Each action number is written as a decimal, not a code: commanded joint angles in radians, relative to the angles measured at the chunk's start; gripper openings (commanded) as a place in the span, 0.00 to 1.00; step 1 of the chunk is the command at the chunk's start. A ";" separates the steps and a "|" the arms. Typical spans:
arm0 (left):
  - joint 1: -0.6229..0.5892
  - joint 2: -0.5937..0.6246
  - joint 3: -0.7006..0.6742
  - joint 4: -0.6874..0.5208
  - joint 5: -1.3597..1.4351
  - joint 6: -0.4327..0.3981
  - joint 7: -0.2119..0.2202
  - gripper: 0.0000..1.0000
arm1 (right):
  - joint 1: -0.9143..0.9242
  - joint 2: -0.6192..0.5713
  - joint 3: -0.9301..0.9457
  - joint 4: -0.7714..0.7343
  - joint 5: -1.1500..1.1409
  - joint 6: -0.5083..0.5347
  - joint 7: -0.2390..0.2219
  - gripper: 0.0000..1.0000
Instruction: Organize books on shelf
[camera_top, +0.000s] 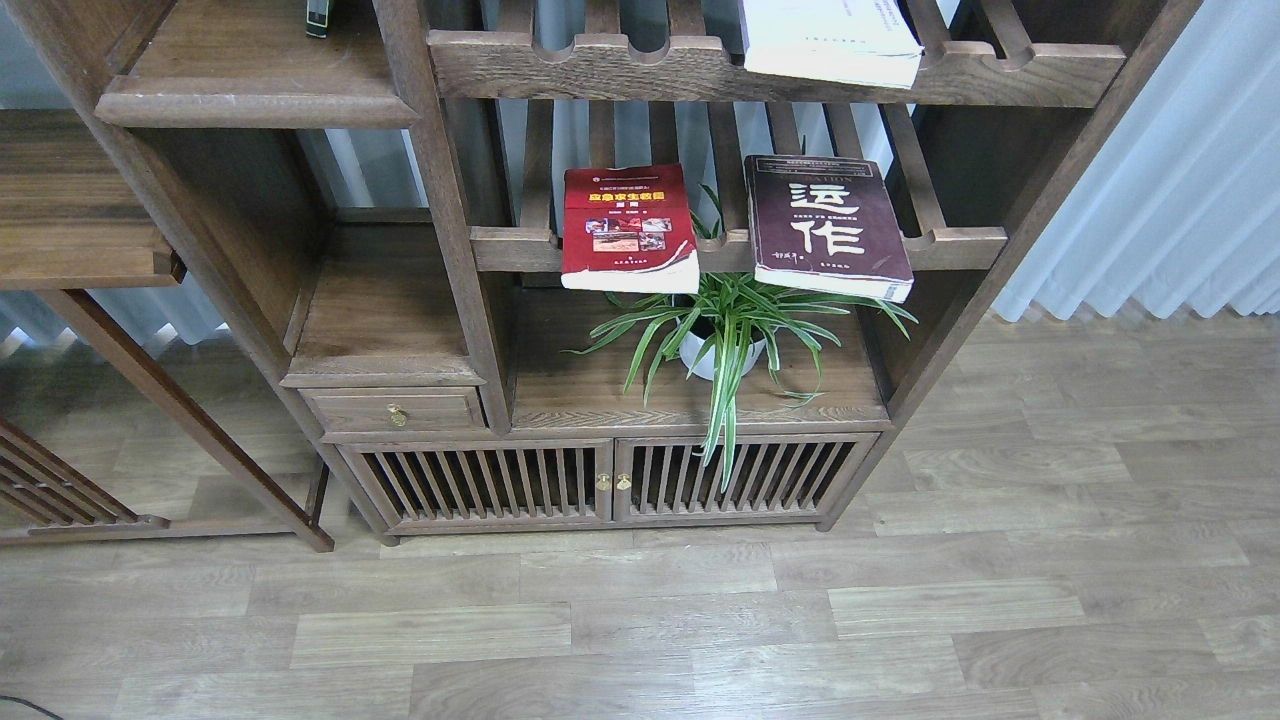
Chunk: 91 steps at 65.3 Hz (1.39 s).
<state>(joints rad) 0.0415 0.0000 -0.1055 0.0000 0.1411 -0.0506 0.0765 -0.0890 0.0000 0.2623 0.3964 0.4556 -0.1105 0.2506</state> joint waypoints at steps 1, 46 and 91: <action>0.000 0.000 0.000 0.095 0.000 0.000 -0.001 1.00 | 0.000 0.000 0.000 -0.001 0.000 0.000 -0.001 0.99; 0.000 0.000 0.000 0.095 0.000 0.000 0.000 1.00 | 0.000 0.000 0.000 -0.001 0.000 0.000 0.000 0.99; -0.060 0.000 -0.006 0.094 -0.002 -0.002 -0.011 1.00 | -0.026 0.000 -0.005 -0.007 -0.015 0.000 -0.001 0.99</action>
<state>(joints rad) 0.0008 0.0000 -0.1074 0.0000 0.1394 -0.0509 0.0696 -0.1285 0.0000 0.2575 0.3933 0.4408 -0.1104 0.2497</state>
